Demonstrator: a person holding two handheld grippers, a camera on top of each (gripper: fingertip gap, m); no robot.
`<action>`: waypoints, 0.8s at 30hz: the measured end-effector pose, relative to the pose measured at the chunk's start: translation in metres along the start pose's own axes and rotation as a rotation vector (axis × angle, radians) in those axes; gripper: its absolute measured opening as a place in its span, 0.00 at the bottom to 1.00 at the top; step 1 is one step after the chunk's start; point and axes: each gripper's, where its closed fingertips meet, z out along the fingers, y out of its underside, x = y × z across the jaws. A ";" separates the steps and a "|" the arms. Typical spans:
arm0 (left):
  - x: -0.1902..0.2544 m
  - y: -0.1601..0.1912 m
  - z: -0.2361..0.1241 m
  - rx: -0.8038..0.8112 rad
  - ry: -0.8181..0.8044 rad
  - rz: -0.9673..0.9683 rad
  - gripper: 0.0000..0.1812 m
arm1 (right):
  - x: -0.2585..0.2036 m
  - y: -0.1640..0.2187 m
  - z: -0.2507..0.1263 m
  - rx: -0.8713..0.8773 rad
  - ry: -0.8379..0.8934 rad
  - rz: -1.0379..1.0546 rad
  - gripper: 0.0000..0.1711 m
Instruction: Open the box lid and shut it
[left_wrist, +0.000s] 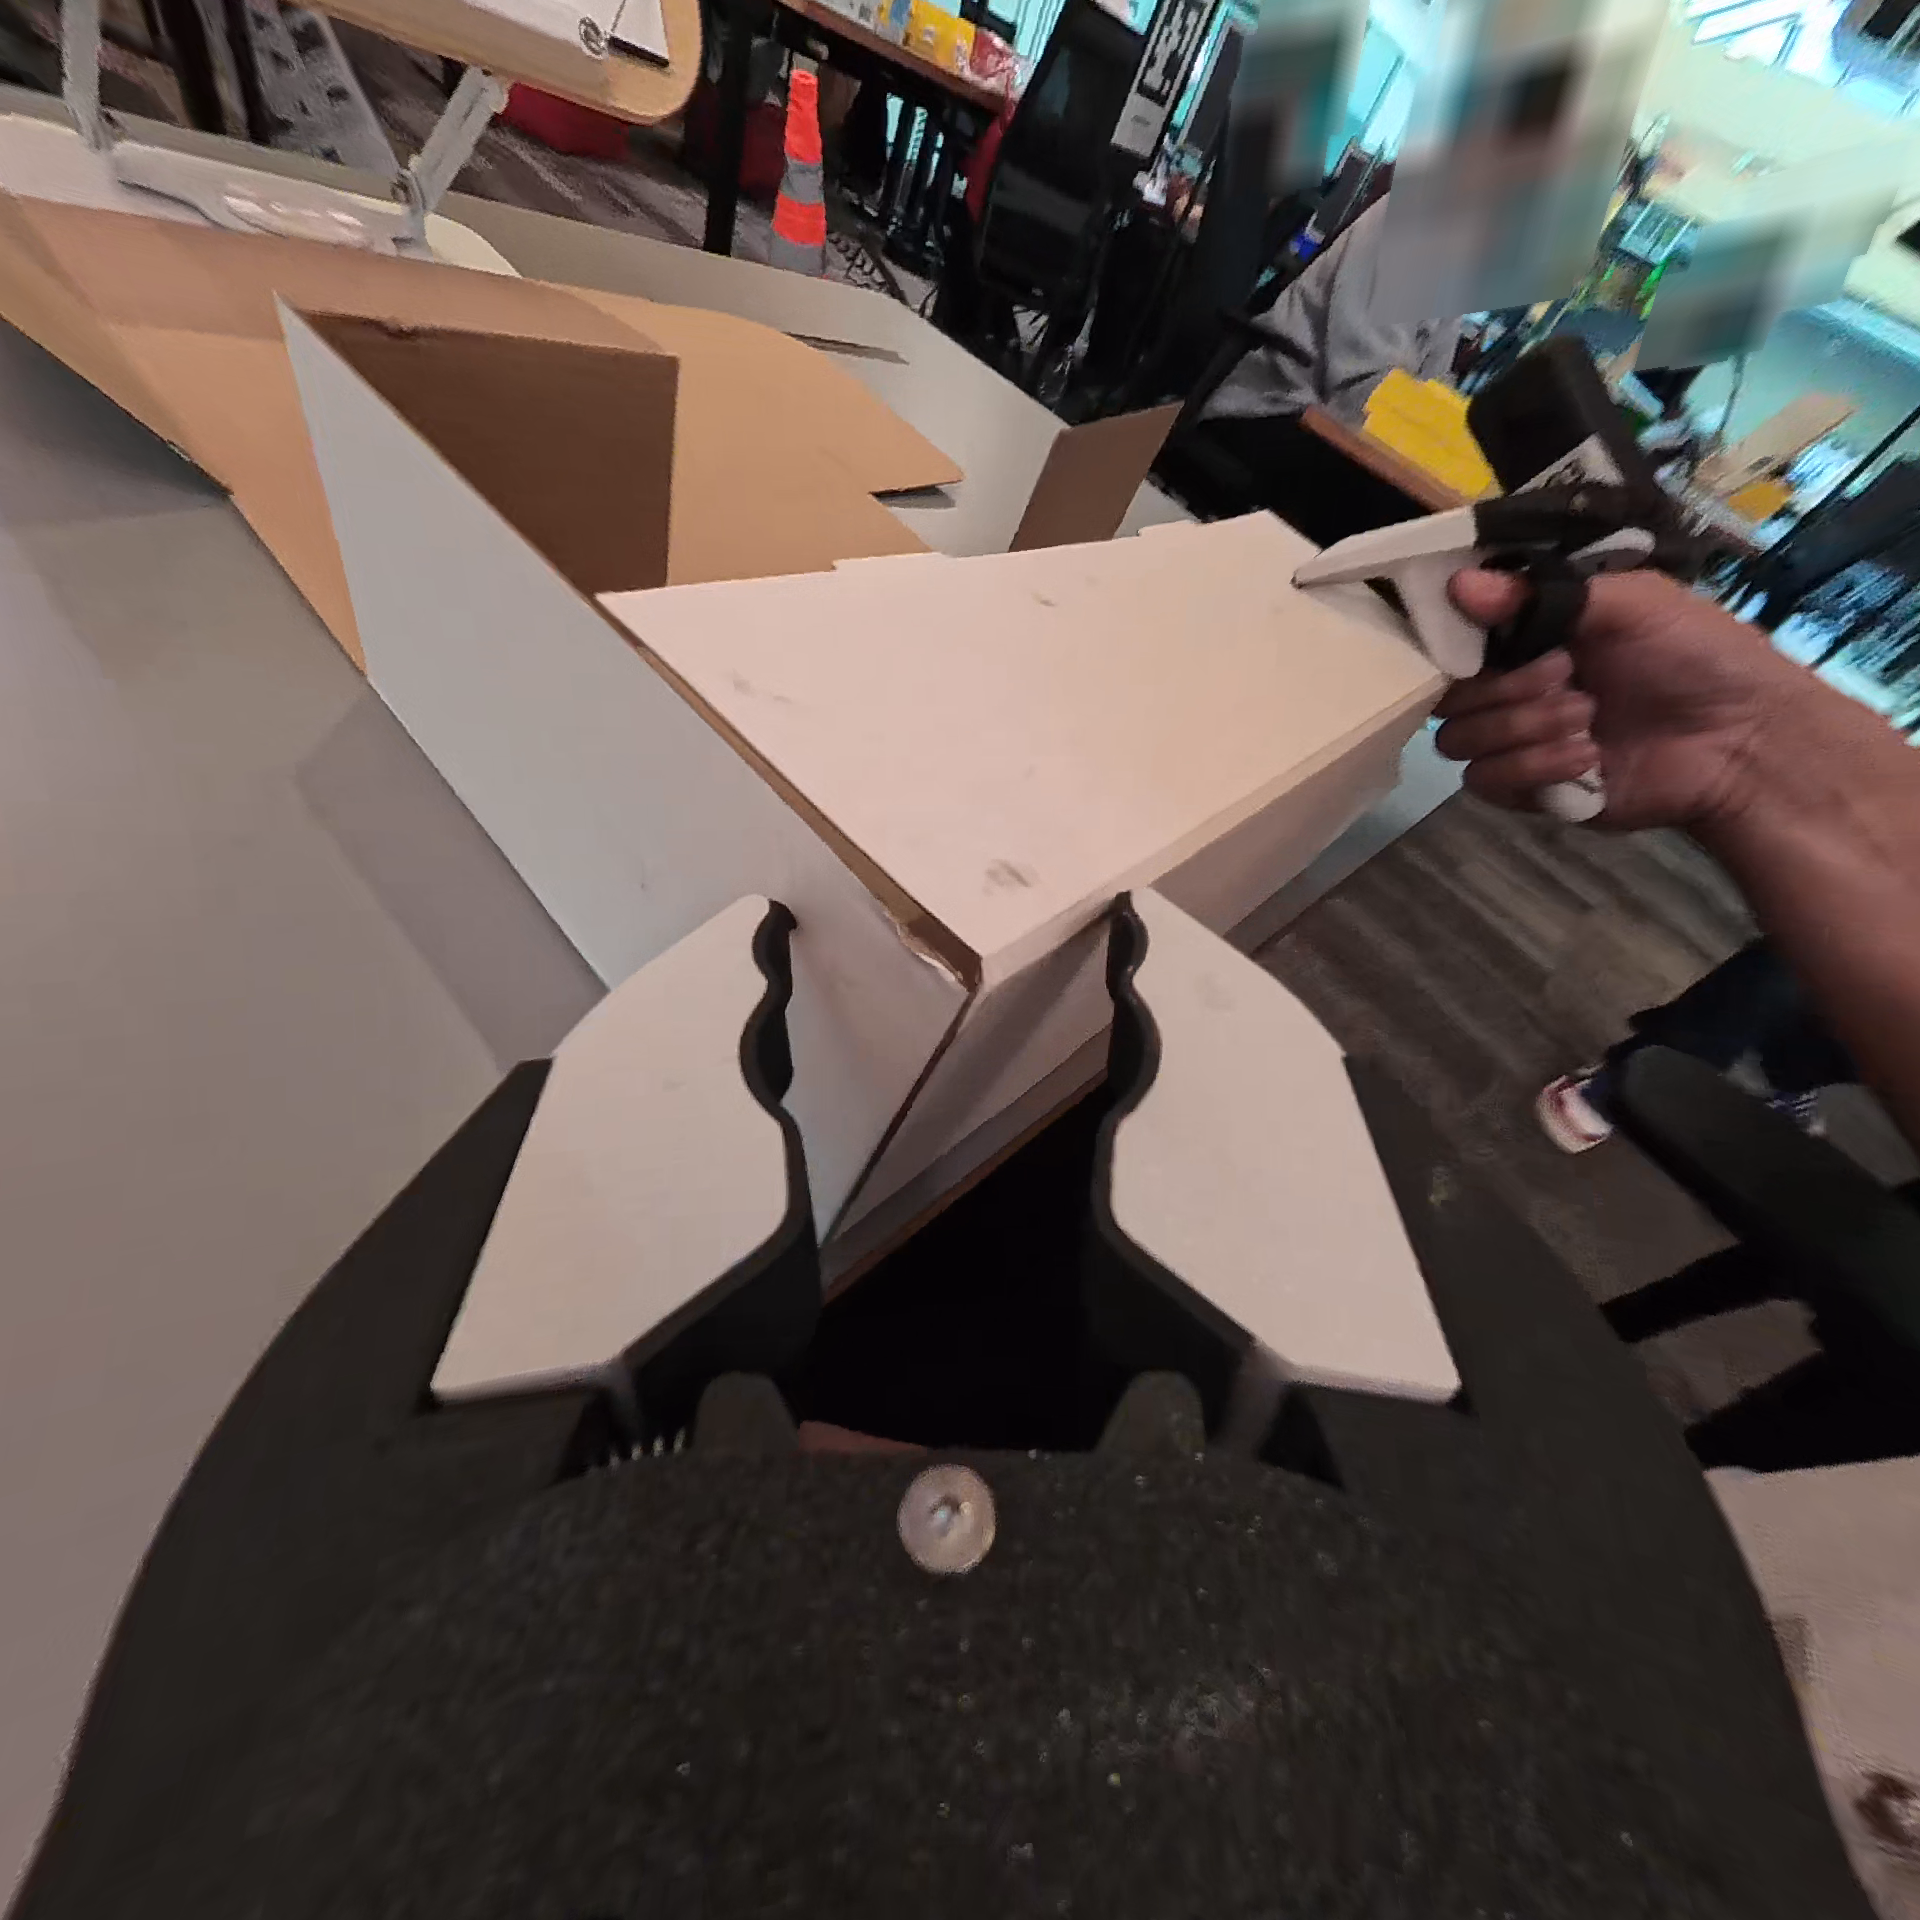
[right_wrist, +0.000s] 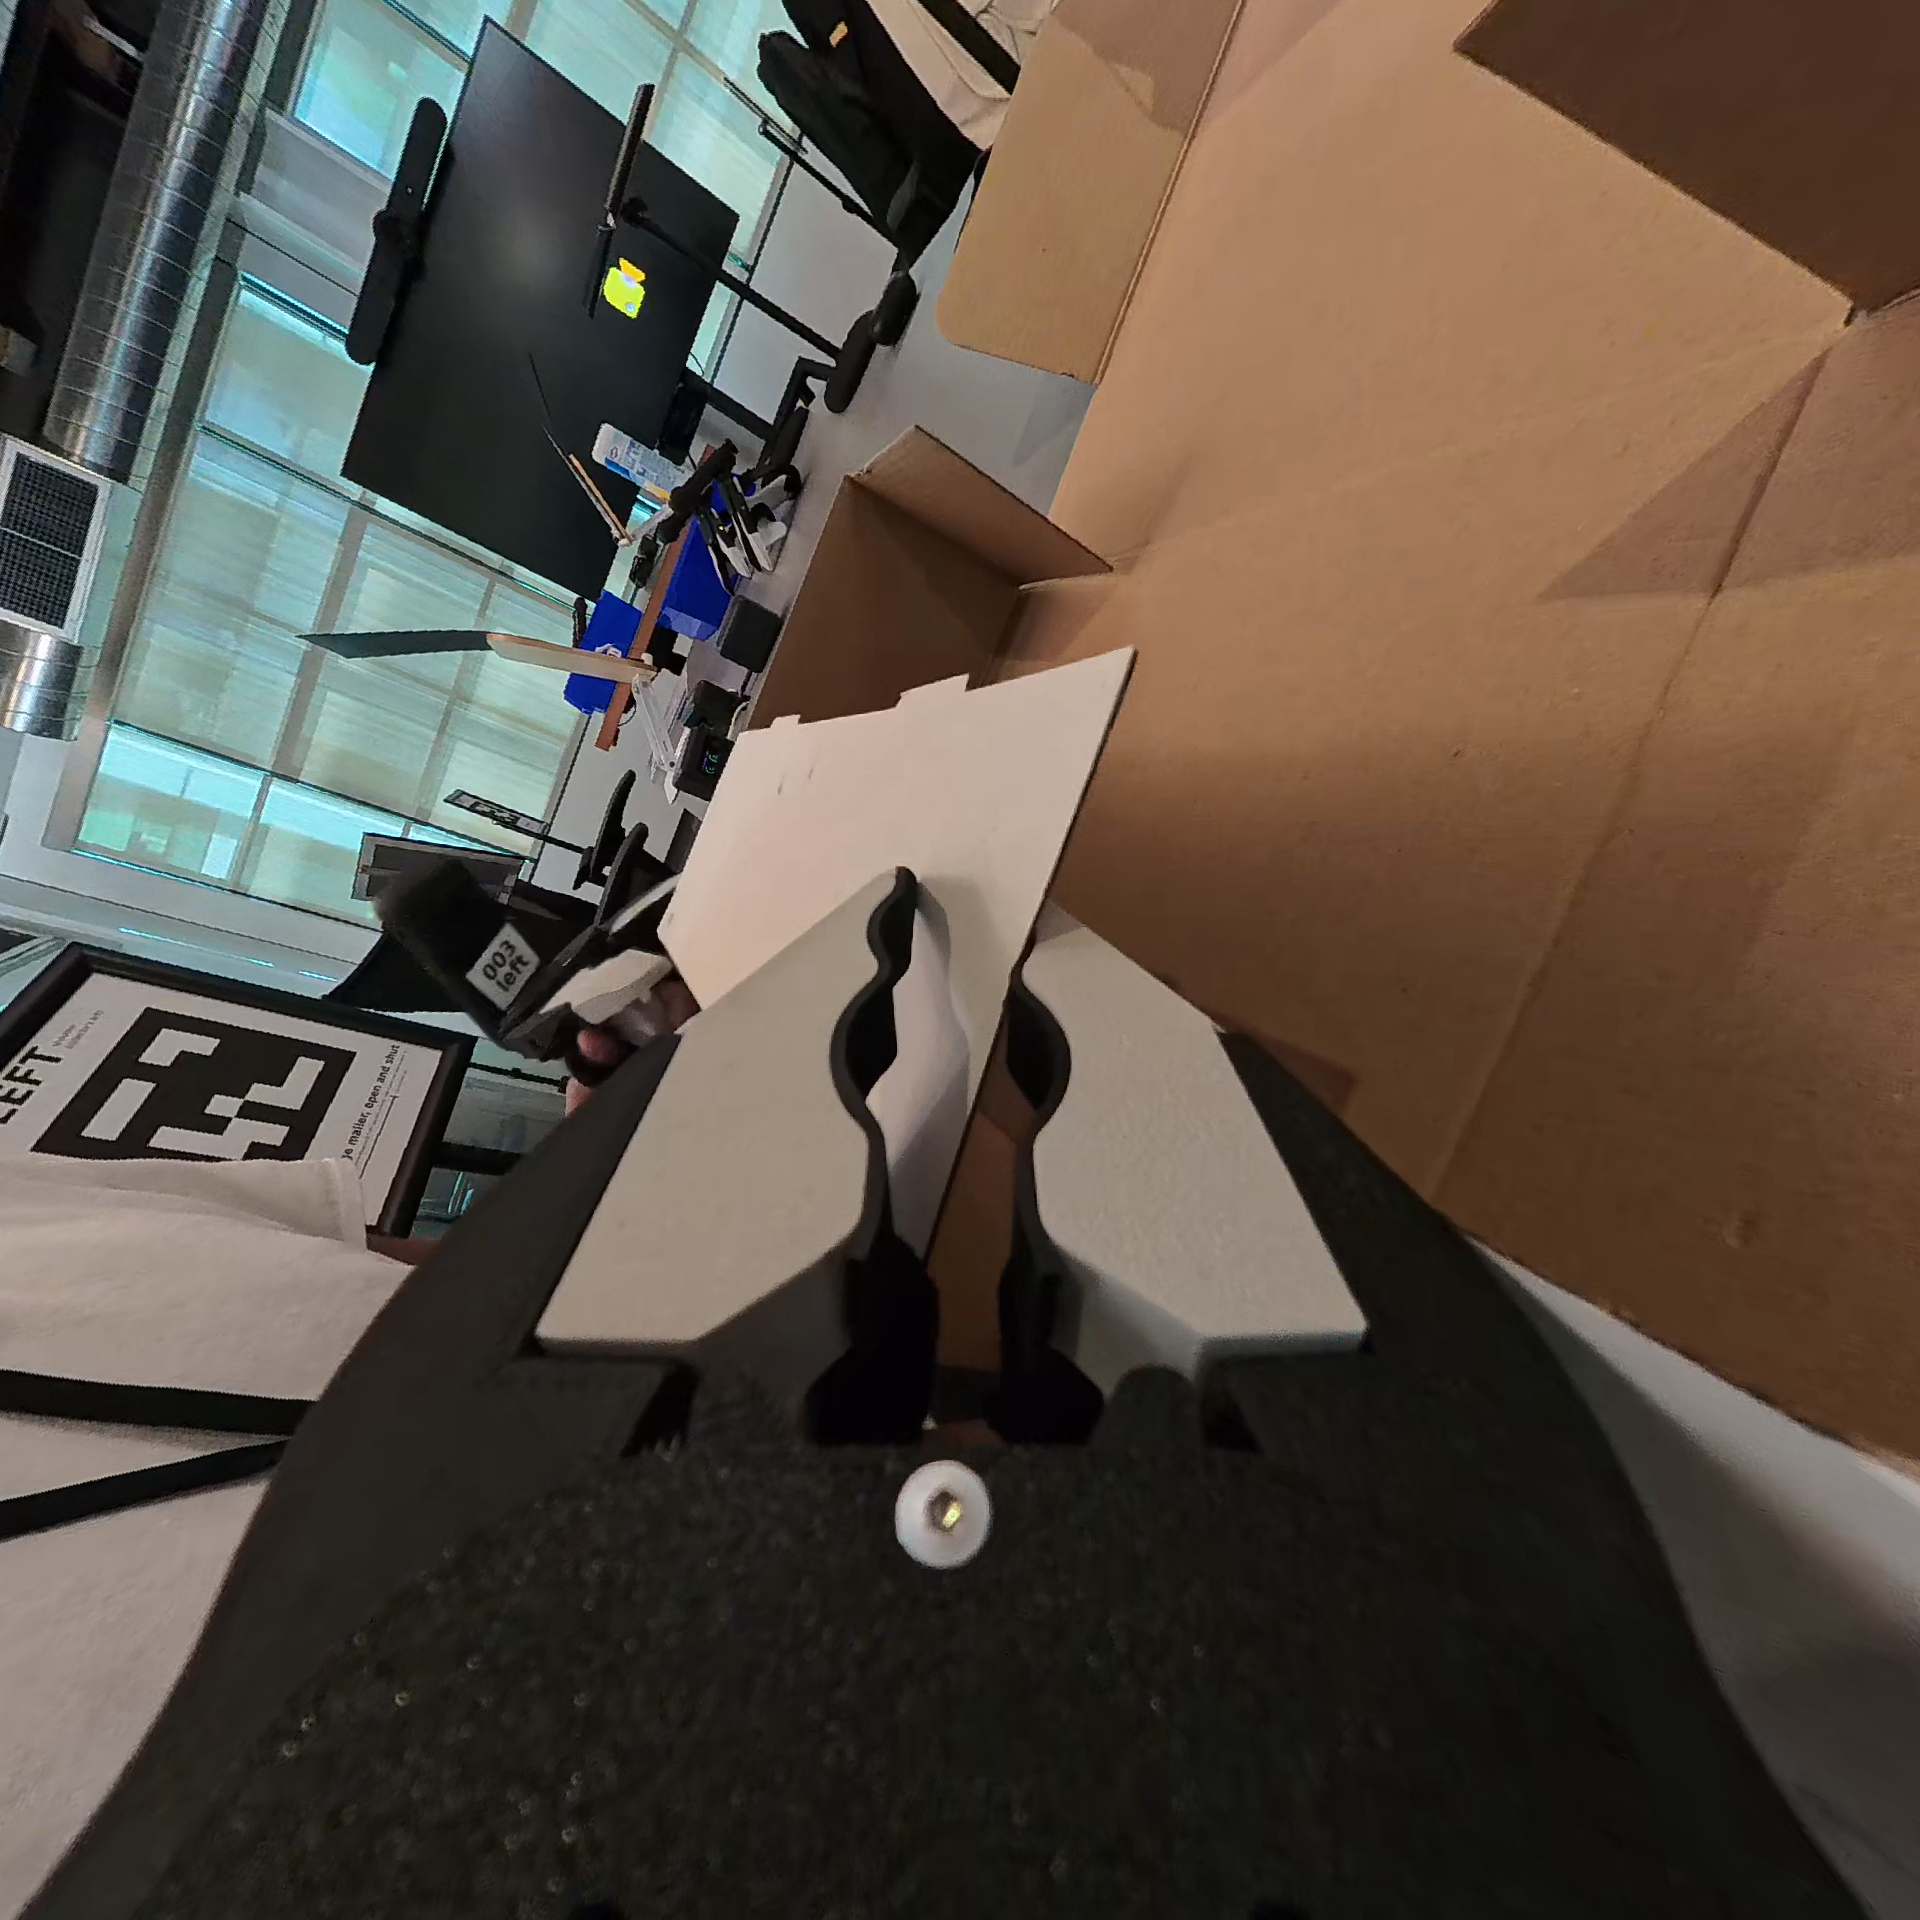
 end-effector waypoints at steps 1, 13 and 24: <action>0.000 0.001 0.001 -0.010 -0.009 0.032 0.32 | 0.000 0.000 0.000 -0.001 0.000 0.000 0.08; 0.002 0.003 0.004 -0.009 -0.024 0.113 0.33 | 0.002 -0.003 -0.003 0.002 -0.017 0.020 0.16; 0.005 0.007 0.005 -0.028 -0.012 0.131 0.32 | -0.012 -0.017 -0.028 0.091 0.014 -0.098 0.25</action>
